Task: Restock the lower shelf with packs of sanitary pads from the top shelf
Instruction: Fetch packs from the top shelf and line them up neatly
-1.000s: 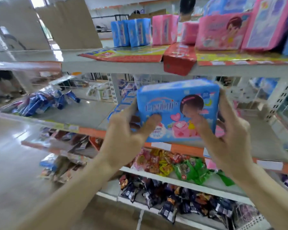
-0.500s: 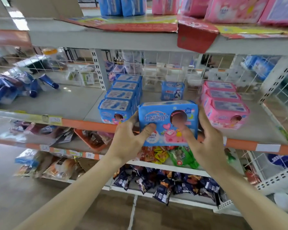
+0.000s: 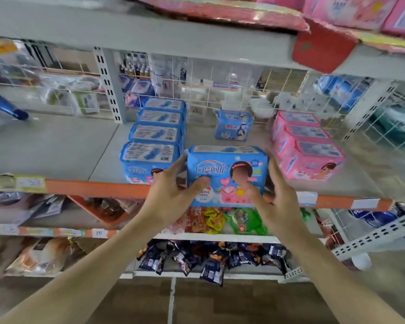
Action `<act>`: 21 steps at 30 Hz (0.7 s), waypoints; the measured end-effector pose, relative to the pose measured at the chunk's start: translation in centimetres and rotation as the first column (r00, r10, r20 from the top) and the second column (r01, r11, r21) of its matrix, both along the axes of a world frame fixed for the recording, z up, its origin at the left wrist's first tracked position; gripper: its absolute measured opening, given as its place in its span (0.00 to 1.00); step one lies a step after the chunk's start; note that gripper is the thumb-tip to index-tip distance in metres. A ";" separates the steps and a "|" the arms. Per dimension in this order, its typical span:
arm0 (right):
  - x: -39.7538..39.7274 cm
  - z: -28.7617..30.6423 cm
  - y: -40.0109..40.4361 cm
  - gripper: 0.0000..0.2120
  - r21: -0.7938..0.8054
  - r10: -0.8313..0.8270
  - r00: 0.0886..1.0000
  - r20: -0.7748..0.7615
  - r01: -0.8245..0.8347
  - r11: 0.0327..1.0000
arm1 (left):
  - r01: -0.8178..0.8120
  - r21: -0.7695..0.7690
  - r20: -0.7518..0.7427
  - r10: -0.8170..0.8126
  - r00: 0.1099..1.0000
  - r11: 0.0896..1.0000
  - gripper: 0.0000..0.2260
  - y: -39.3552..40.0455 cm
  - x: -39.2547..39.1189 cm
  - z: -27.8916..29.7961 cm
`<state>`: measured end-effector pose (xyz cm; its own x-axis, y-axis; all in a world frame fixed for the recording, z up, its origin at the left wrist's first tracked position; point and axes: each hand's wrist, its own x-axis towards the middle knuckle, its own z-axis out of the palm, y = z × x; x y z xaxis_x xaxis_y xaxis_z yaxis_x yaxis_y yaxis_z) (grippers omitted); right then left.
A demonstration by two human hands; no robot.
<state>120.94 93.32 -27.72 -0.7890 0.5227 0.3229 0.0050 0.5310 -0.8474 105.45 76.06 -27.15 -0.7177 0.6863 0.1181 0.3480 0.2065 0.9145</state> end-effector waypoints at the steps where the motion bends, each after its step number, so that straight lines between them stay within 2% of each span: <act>1: -0.4 -0.1 0.1 0.36 -0.008 -0.007 1.000 0.005 0.007 1.000 | 0.003 0.002 0.005 -0.003 1.000 1.000 0.25 0.1 -0.4 -0.1; 5: -1.6 -0.8 1.4 0.37 0.009 -0.016 1.000 0.022 0.015 1.000 | 0.014 0.003 0.028 -0.014 1.000 1.000 0.23 1.3 -2.1 -0.5; 10: -3.0 -1.7 3.7 0.36 0.009 0.009 0.999 0.036 -0.010 1.000 | -0.002 0.008 0.052 0.002 0.999 1.000 0.31 3.0 -2.9 -1.0; 16: -4.1 -2.3 7.1 0.36 -0.049 0.054 0.998 0.029 -0.053 0.997 | -0.040 0.015 0.081 0.038 0.996 0.999 0.27 5.7 -3.0 -1.0; 19: -4.3 -2.3 9.0 0.35 -0.072 0.076 0.997 0.027 -0.074 0.995 | -0.067 0.015 0.104 0.065 0.992 0.998 0.31 7.4 -3.0 -0.9; 21: -4.5 -2.3 10.2 0.35 -0.091 0.084 0.996 0.016 -0.082 0.993 | -0.083 0.015 0.100 0.081 0.992 0.996 0.29 8.4 -2.9 -1.0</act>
<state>116.47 103.47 -29.99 -0.8365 0.4815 0.2616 -0.0187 0.4521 -0.8918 102.52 84.51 -28.13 -0.7803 0.6229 0.0559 0.2380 0.2130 0.9476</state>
